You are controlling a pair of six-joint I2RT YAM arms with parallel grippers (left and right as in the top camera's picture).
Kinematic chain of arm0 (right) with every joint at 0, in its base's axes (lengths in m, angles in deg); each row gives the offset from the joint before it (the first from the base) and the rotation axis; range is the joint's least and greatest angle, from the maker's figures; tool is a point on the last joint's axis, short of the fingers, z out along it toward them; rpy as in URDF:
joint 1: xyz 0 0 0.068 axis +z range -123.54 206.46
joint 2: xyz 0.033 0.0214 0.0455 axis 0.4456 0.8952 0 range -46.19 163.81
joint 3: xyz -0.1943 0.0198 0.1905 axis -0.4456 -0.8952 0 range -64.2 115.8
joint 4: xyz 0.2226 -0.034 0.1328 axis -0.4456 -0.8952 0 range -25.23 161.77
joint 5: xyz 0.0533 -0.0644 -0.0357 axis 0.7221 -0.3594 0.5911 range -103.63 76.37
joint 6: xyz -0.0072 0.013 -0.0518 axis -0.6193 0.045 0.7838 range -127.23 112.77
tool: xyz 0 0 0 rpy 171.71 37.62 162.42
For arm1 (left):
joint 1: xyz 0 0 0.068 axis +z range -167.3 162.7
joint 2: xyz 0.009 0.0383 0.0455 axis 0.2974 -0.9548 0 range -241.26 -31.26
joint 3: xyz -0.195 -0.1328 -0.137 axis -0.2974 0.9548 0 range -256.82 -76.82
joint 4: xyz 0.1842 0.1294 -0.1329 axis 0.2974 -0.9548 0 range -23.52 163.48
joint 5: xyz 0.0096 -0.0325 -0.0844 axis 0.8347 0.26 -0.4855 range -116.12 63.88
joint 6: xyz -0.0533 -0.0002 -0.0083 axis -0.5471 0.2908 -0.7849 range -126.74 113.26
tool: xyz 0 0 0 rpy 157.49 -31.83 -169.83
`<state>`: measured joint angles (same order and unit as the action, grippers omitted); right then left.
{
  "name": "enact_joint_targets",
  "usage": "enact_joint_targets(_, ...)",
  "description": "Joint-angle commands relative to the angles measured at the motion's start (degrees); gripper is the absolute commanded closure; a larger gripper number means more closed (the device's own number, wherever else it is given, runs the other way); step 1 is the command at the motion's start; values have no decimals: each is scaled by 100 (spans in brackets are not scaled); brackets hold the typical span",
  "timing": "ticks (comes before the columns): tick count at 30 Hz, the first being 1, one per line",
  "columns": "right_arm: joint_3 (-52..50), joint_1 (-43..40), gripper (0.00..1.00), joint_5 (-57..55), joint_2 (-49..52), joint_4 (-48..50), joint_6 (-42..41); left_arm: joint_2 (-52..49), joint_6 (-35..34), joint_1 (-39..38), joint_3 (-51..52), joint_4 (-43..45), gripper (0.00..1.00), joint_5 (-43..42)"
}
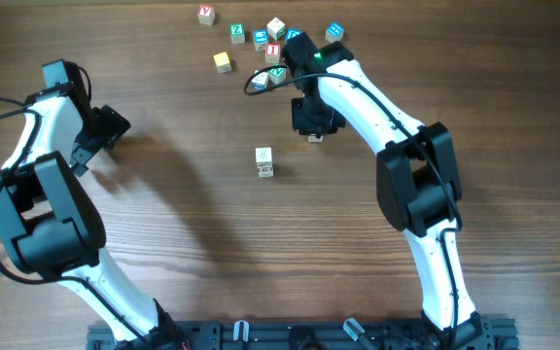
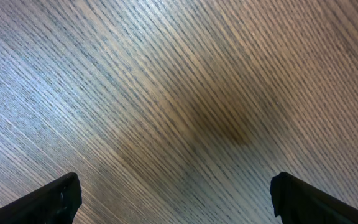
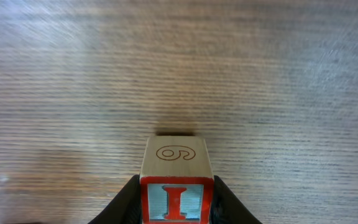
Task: Form a tower
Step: 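Carry the red I block with the right gripper over the stack, then lower the red I block onto the stack and open the right gripper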
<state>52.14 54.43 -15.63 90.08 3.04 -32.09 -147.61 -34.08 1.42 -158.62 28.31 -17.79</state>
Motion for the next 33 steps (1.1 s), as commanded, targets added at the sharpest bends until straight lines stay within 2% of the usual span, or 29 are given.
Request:
enact_joint_targets(1, 212, 74, 71, -98, -680, -70, -59, -2, -11, 20, 26, 0, 0, 52)
enact_joint_targets(6, 212, 415, 71, 511, -1716, -195, -227, -2, -13, 20, 26, -2, 0, 52)
enact_joint_targets(8, 212, 621, 71, 509, -1843, -238, -380, -2, -11, 20, 26, 0, 0, 52)
enact_joint_targets(11, 210, 1075, 71, 461, -1823, -278, -398, -2, -13, 20, 26, 0, 0, 52)
enact_joint_targets(16, 205, 1742, 71, -146, -1716, -291, -1008, -2, -13, 20, 26, 0, 0, 52)
enact_joint_targets(33, 186, 1792, 72, -614, -1196, -487, -1268, -2, -13, 20, 26, 0, 0, 52)
